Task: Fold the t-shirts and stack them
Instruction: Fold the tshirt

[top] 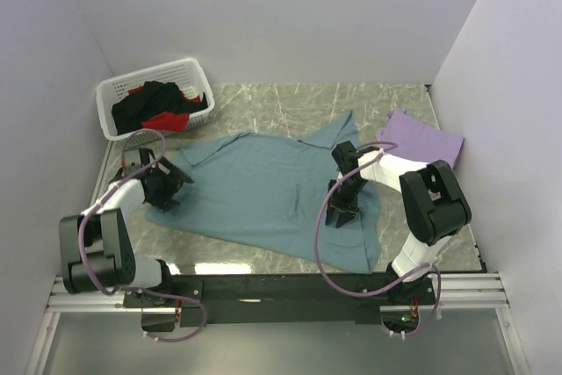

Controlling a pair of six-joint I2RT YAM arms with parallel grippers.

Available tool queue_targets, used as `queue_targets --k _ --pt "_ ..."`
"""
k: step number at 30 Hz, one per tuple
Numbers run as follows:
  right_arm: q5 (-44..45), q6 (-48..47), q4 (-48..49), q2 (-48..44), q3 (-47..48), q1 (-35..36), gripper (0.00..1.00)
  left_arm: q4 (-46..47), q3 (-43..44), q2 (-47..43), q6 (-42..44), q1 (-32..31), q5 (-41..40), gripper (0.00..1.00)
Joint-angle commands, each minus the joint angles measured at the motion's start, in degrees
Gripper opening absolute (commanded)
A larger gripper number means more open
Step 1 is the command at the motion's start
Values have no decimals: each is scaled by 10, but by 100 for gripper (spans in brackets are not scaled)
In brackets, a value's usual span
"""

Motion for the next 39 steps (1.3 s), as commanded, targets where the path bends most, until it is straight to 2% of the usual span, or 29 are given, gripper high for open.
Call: queue_targets --k 1,5,7,15,19,22,29,36,39 --pt "56 3 -12 9 -65 1 44 -69 -46 -51 -34 8 -33 88" --pt "54 7 -20 -9 -77 1 44 -100 -90 -117 -62 9 -27 89" --pt "52 3 -20 -8 -71 1 44 -117 -84 -146 -77 10 -32 89" --pt "58 -8 -63 -6 13 2 45 -199 5 -190 -61 9 -87 90" --pt "61 -9 -75 -8 65 2 45 -165 29 -177 -49 3 -82 89" --pt "65 -10 -75 6 87 2 45 -125 32 -161 -42 -9 -50 88" --pt "74 -25 -59 63 127 2 45 8 -23 -97 -61 -12 31 88" --pt "87 -32 -57 105 130 10 44 -3 -52 -55 -61 3 1 89" --pt "87 -30 -49 107 123 13 44 -36 -77 -78 -73 30 -4 90"
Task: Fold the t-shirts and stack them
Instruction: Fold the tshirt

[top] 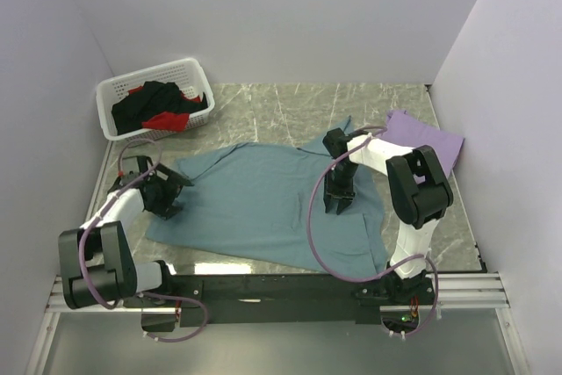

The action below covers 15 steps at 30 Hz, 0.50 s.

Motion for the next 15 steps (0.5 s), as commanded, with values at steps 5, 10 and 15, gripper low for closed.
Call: queue_targets --k 5,10,15 --pt "22 -5 25 31 7 11 44 -82 -68 -117 -33 41 -33 94" --pt "22 -9 16 30 18 21 44 -107 -55 -119 -32 44 -19 94" --pt "16 -7 -13 -21 44 20 44 -129 -3 -134 -10 43 -45 93"
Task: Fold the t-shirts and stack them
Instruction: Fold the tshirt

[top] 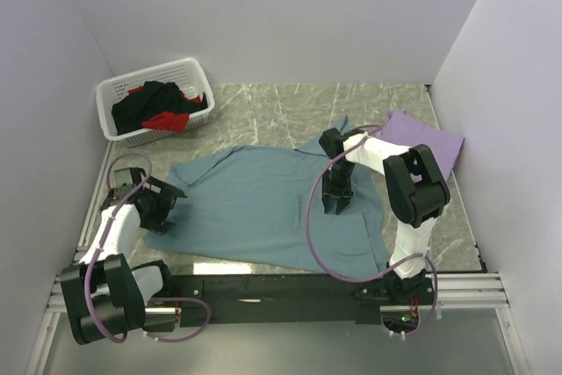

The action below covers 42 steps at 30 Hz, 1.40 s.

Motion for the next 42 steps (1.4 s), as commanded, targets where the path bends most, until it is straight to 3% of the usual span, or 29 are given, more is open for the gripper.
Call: queue_targets --k 1,8,12,18,22,42 --pt "7 -2 -4 -39 47 7 44 -29 69 -14 22 1 -29 92" --pt "1 -9 -66 -43 174 -7 45 3 161 33 90 -50 -85 83" --pt "-2 -9 -76 -23 226 -11 45 12 217 130 125 -104 -113 76" --pt "-26 5 -55 -25 211 -12 45 4 292 255 163 -150 -123 59" --pt "-32 16 -43 -35 189 -11 44 -13 325 285 165 -152 -149 52" --pt "-23 32 -37 -48 159 -13 45 -14 301 331 170 -151 -133 50"
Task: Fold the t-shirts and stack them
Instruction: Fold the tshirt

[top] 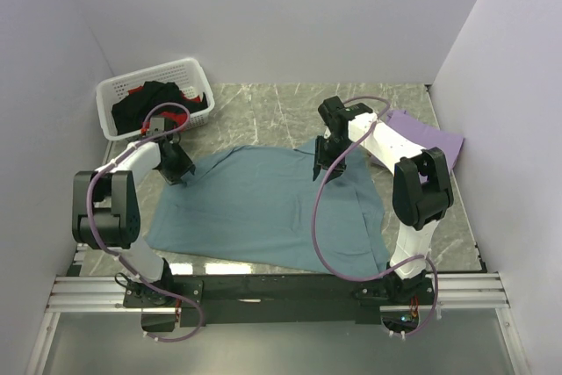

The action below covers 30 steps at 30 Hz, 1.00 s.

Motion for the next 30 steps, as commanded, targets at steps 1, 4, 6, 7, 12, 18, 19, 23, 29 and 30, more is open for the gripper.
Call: queue_targets --k 1,4,6,7,12,18,19,23,29,30 --pt "5 8 7 -30 -5 -4 44 5 -2 8 16 1 9 49" --pt "5 12 7 -32 -7 -5 45 10 -9 15 12 1 18 44" --pt "8 14 6 -33 -7 -4 45 19 -16 13 9 -15 19 40" --pt "7 14 8 -33 -7 -4 45 20 -17 13 9 -16 20 38" --pt "7 17 8 -32 -9 -4 44 20 -17 20 13 -18 24 30" --pt "11 21 8 -37 -7 -4 45 15 -11 13 20 -18 24 4" --pt "16 21 8 -38 -5 -5 45 13 -10 13 22 -18 25 2" --pt "25 21 6 -39 14 -15 45 2 5 6 29 -18 29 1" --pt "25 8 11 -2 94 -65 44 -13 29 -12 35 -18 30 0" --pt "28 7 15 4 104 -80 44 -15 33 -14 35 -17 29 0"
